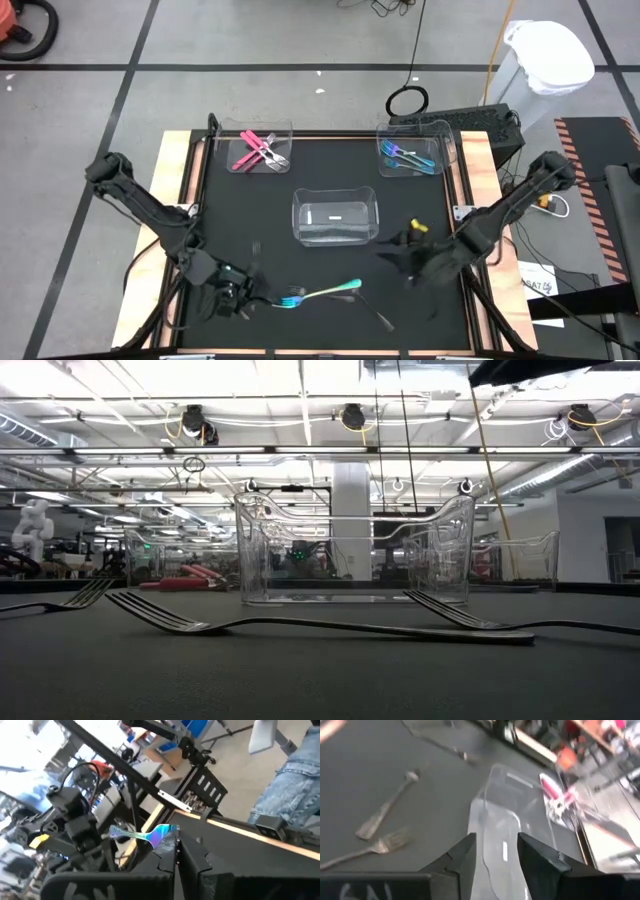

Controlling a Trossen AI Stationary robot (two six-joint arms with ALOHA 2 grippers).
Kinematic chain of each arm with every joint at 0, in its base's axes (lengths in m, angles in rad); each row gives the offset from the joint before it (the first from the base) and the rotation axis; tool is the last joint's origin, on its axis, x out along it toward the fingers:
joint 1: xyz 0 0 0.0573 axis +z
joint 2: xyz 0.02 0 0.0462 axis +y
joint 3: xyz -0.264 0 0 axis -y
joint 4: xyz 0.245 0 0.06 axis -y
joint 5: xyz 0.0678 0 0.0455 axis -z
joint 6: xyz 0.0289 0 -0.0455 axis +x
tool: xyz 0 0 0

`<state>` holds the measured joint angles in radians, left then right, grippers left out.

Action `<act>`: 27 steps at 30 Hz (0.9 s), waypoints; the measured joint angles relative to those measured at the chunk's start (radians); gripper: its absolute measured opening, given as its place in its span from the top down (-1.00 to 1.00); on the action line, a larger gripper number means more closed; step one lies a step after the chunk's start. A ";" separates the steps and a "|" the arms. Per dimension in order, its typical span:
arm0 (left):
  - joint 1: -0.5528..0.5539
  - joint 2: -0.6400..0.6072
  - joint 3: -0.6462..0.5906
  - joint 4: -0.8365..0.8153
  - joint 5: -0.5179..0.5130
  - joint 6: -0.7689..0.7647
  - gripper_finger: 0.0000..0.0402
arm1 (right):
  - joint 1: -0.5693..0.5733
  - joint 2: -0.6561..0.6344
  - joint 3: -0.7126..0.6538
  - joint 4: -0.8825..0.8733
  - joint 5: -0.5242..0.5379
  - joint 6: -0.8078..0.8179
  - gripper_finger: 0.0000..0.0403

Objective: Sort silverware by color (type)
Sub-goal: Put the blue fork into the right transparent bin

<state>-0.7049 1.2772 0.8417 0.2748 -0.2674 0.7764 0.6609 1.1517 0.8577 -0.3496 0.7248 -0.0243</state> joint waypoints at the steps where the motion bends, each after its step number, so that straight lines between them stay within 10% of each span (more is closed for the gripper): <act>1: 0.004 -0.008 -0.001 -0.001 0.000 -0.013 0.97 | -0.001 -0.044 -0.048 0.061 -0.020 -0.031 0.31; 12: 0.118 -0.037 -0.150 0.217 0.109 -0.009 0.97 | -0.098 -0.279 -0.450 0.808 -0.284 -0.370 0.31; 27: 0.255 -0.036 -0.238 0.365 0.349 -0.071 0.97 | -0.158 -0.157 -0.474 1.076 -0.364 -0.502 0.31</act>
<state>-0.4495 1.2407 0.6040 0.6398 0.0813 0.7049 0.5034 0.9946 0.3840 0.7259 0.3605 -0.5264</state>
